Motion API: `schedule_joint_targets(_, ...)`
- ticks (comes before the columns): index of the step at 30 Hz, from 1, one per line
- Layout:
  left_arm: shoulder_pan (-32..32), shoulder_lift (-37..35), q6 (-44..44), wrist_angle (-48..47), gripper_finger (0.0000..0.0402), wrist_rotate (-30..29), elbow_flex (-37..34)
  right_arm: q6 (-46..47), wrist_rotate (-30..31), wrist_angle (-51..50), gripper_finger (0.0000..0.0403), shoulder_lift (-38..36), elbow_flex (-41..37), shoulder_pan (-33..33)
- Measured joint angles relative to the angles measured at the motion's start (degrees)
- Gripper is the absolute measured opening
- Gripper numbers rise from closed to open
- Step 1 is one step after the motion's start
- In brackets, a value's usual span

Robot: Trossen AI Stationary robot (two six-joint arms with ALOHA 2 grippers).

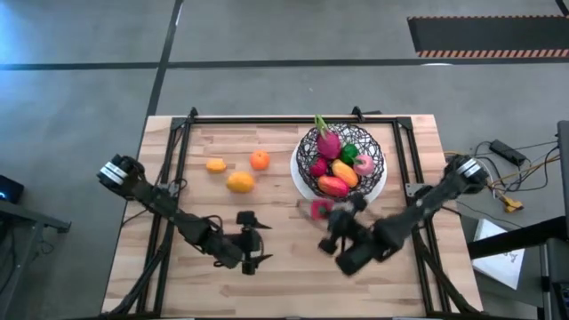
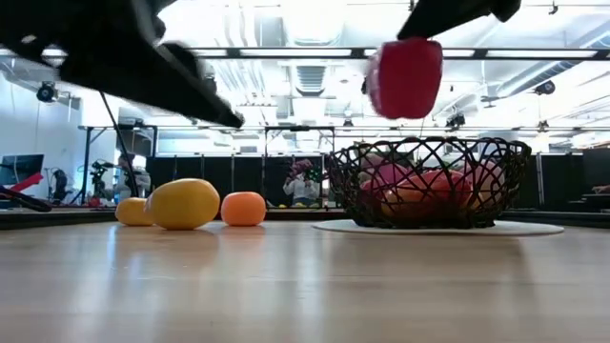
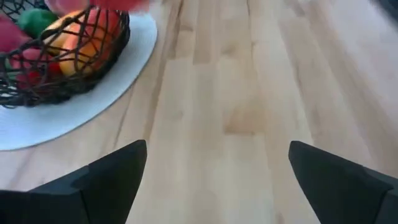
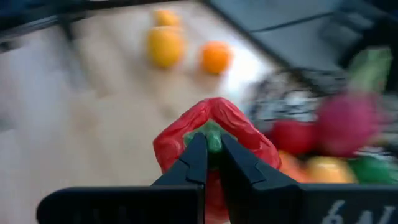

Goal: Build produce basket
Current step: Put the bell pepper into the black basket

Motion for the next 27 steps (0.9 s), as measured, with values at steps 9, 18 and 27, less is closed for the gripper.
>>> schedule_joint_targets(9, -2.14, 5.84, -2.59, 28.29, 0.0376, -1.37, -10.89, 5.44, -5.49, -19.84, 0.0013, -11.35, -2.94, -15.91)
schedule_joint_targets(18, -2.1, 10.8, -3.91, 32.9, 0.0376, -1.09, -11.02, -2.44, -14.07, -6.32, 0.0013, -15.13, -14.98, -28.02)
schedule_joint_targets(27, -2.1, 11.1, -4.11, 32.94, 0.0376, -1.07, -11.06, -12.89, -20.97, 16.86, 0.0013, -15.96, -22.41, -33.7)
